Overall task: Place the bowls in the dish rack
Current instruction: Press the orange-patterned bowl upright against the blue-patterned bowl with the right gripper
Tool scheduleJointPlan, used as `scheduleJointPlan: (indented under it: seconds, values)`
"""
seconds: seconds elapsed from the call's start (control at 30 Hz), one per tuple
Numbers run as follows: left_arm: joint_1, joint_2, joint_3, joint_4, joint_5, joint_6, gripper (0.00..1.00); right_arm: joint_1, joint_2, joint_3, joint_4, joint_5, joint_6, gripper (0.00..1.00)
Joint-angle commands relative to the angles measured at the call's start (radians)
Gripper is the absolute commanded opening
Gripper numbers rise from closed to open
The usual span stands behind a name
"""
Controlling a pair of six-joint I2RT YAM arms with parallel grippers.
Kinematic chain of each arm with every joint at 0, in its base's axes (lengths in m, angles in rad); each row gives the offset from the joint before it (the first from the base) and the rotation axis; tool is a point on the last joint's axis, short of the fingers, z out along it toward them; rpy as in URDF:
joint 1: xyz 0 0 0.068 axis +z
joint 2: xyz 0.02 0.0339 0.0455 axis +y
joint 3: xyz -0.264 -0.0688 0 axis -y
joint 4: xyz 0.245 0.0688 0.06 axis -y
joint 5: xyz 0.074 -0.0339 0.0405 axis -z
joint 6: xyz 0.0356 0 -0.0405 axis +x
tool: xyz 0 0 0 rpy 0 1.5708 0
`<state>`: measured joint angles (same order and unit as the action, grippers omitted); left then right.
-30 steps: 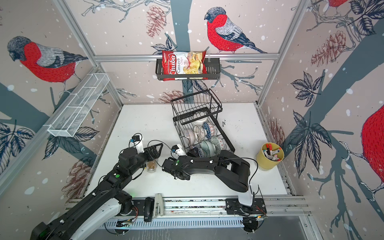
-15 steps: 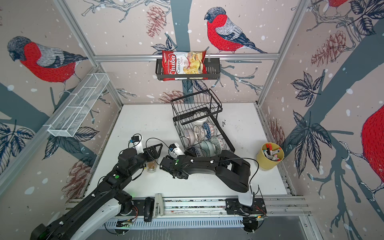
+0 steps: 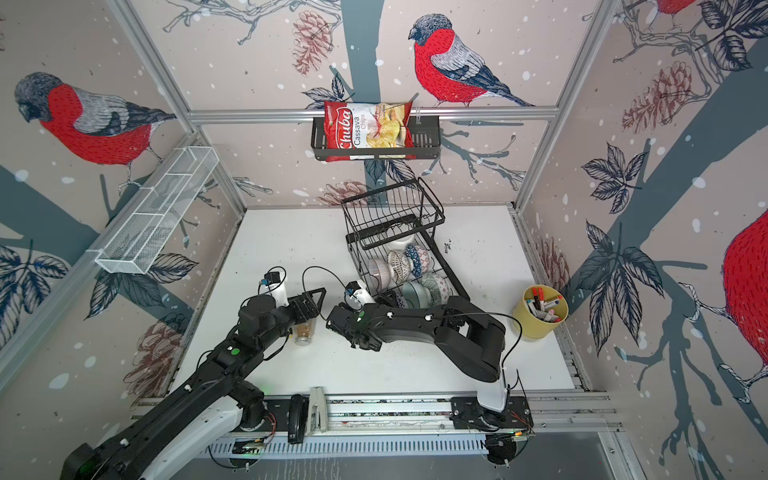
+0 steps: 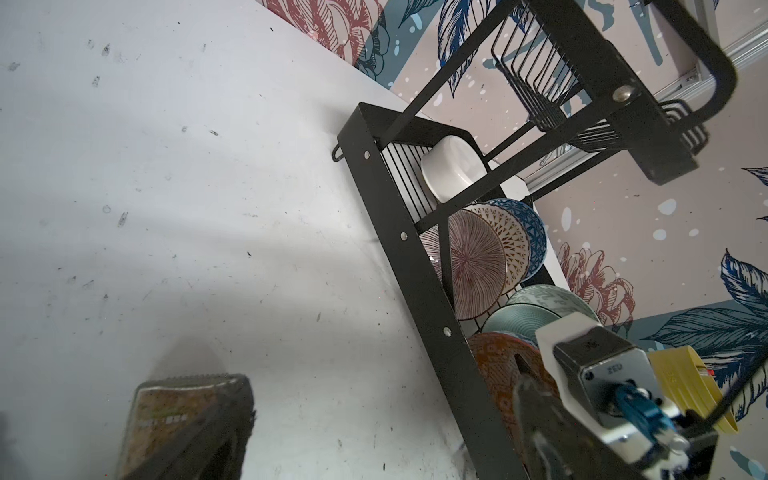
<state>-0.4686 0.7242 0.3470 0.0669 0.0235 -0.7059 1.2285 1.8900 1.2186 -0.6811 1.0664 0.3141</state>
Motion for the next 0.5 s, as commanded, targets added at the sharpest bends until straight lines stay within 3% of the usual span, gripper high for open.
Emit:
scheduleJointPlan:
  seconds: [0.0, 0.3, 0.47]
  values:
    - [0.001, 0.004, 0.01, 0.007, -0.007, 0.008, 0.96, -0.006, 0.008, -0.013, 0.034, -0.173, 0.028, 0.31]
    - [0.002, 0.014, 0.026, -0.008, -0.015, 0.011, 0.96, -0.039, -0.013, -0.022, 0.041, -0.161, 0.022, 0.33]
    - [0.001, 0.024, 0.037, -0.012, -0.022, 0.011, 0.96, -0.037, -0.029, -0.023, 0.052, -0.16, 0.008, 0.5]
